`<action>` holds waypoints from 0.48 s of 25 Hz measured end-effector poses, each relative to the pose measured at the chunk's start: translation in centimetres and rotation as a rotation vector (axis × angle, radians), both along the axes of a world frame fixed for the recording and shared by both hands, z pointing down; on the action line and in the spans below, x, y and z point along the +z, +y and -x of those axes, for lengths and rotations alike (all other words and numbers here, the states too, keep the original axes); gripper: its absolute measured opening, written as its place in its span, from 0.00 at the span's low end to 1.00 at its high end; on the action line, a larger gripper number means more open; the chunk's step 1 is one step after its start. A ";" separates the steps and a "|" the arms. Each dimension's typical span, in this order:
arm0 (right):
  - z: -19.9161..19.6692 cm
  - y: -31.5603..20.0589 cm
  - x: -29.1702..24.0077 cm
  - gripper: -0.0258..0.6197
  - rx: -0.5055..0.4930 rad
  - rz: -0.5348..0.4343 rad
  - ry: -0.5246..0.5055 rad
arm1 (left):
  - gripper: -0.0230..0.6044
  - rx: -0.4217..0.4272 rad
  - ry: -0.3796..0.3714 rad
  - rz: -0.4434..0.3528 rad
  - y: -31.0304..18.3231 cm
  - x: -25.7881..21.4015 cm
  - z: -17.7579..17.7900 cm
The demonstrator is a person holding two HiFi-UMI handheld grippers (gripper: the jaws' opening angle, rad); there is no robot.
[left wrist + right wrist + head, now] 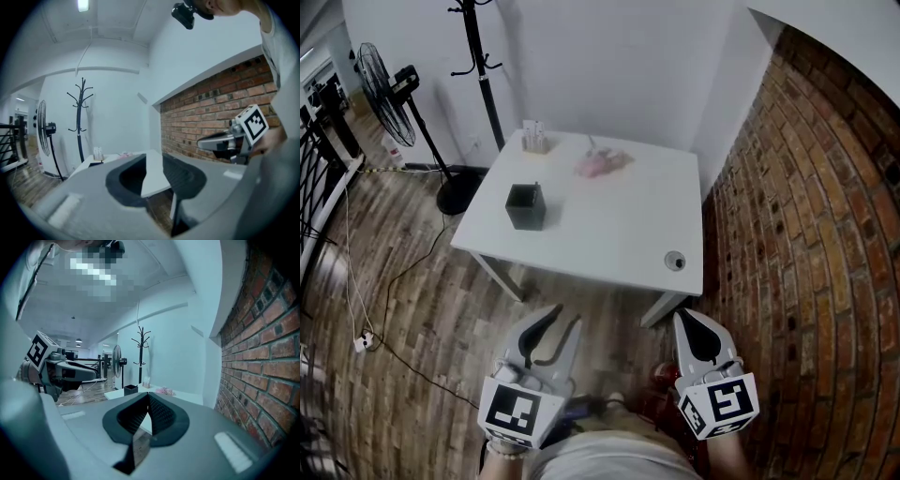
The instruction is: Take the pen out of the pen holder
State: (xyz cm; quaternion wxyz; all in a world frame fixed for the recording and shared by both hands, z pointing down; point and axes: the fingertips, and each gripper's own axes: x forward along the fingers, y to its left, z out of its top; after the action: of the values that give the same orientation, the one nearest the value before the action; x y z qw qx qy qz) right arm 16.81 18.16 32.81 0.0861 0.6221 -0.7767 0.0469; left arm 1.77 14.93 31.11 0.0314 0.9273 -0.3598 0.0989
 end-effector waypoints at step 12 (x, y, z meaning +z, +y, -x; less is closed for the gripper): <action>4.3 -1.1 -0.2 0.05 -0.040 -0.005 0.008 | 0.19 -0.043 0.004 -0.003 -0.6 0.1 4.4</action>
State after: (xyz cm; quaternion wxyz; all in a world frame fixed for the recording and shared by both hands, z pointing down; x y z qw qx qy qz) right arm 12.54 17.02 32.65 0.0888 0.6067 -0.7889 0.0407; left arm -2.63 14.28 31.19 0.0331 0.9194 -0.3799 0.0960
